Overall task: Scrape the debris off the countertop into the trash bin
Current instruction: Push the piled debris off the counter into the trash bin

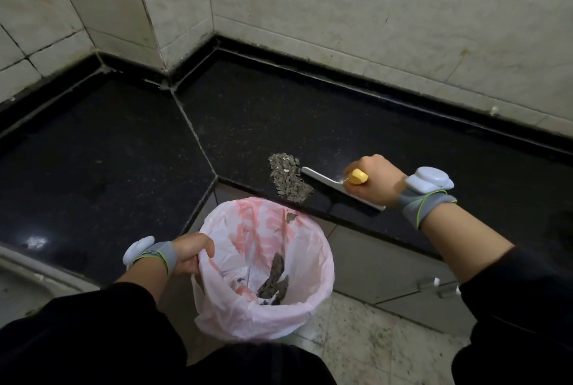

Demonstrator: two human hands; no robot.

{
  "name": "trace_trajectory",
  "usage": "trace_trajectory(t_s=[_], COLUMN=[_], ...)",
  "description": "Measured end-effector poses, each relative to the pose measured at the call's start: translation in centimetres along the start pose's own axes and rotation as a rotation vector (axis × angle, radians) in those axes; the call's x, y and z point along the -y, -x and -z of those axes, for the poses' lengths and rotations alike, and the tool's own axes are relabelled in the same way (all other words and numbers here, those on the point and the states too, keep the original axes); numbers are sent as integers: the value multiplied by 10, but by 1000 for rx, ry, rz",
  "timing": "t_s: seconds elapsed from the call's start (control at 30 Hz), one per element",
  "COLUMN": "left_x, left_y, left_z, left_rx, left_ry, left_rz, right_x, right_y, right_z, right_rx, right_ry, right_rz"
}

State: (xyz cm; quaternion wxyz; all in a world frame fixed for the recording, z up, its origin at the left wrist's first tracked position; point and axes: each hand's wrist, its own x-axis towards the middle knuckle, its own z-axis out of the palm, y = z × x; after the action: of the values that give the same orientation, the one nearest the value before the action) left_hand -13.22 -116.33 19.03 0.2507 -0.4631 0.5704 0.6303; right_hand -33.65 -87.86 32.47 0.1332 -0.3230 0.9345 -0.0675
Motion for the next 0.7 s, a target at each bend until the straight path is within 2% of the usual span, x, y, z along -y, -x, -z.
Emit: trace_trajectory(t_s=[0.27,0.37,0.57,0.7], left_x=[1,1,3,7], left_y=[-4,-4,-3,-7], left_z=[5,4,1,11], left_rx=[-21,-15,-4,-54], left_ry=[-16,-14,15,-32], left_rz=[-12,-16,-34,-12], right_x=[13,16,17,22], right_y=[23,19,-10,-33], right_z=[9,9,10,1], right_rx=[63,40,-172,-200], right_ry=[-94,-154,-195,-148], right_rz=[160,112,-68,-137])
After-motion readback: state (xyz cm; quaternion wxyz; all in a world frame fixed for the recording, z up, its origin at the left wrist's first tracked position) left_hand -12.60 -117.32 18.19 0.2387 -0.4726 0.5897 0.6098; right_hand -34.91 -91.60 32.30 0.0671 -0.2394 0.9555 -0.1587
